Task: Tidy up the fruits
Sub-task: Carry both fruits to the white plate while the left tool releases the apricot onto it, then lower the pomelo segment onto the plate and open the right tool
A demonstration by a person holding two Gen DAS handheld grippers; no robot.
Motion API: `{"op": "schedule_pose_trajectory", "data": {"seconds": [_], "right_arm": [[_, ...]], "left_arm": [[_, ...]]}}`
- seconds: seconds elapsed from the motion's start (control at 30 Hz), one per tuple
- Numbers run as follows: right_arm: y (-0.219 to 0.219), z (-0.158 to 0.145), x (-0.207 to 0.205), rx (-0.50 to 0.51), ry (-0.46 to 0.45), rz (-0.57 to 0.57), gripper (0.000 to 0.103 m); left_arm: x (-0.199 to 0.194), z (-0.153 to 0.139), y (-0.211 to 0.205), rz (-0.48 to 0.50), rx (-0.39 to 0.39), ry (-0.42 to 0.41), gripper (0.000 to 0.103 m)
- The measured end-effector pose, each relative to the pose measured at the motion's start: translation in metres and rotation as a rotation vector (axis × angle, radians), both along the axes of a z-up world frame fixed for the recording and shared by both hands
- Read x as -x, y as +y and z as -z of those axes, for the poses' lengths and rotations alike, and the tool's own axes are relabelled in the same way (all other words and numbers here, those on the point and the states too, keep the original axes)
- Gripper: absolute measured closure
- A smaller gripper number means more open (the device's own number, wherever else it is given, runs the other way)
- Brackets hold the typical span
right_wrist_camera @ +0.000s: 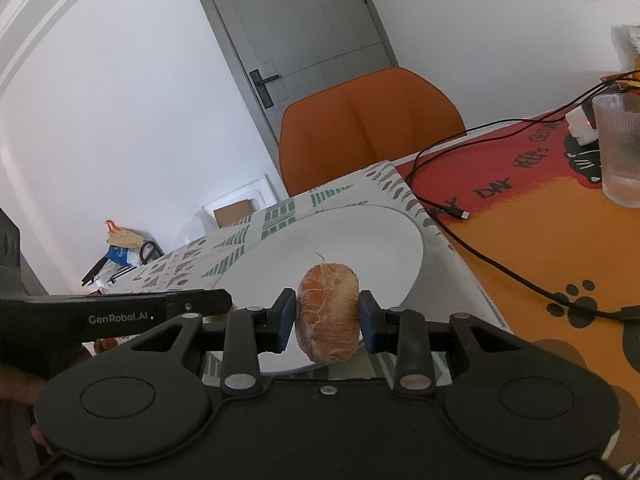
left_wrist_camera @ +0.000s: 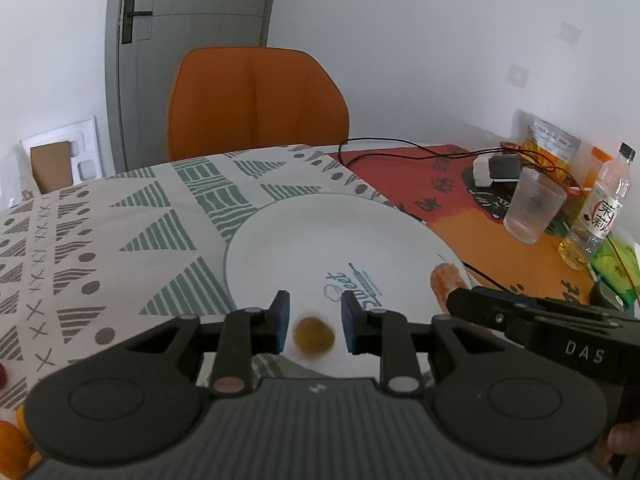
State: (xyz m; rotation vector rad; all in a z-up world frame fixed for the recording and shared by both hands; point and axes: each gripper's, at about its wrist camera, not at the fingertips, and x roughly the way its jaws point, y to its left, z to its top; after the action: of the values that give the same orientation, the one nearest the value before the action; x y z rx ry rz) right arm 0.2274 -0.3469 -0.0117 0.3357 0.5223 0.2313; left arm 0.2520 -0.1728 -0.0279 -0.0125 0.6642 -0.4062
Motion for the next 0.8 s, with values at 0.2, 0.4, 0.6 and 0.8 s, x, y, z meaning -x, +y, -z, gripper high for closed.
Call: {"op": "schedule_pose_trajectory", "data": {"seconds": [0.2,0.4,0.6,0.8], "right_arm": [[0.001,0.000,-0.005,0.006,-0.002,0.003,0.071],[0.002,-0.004,-0.012,0.024,-0.011,0.027,0.069],[0.004,-0.010,-0.012,0.032,-0.030,0.041,0.050],[0.016,-0.013,-0.006,0.040,-0.028,0.005,0.039]], "left_arm": [[0.003,-0.003,0.014,-0.024,0.003,0.005,0.074],[0.009,-0.011,0.035,-0.074,0.014,-0.006,0.072],[0.017,-0.015,0.062,-0.144,0.013,-0.013,0.057],[0.028,-0.021,0.090,-0.226,0.008,-0.043,0.038]]}}
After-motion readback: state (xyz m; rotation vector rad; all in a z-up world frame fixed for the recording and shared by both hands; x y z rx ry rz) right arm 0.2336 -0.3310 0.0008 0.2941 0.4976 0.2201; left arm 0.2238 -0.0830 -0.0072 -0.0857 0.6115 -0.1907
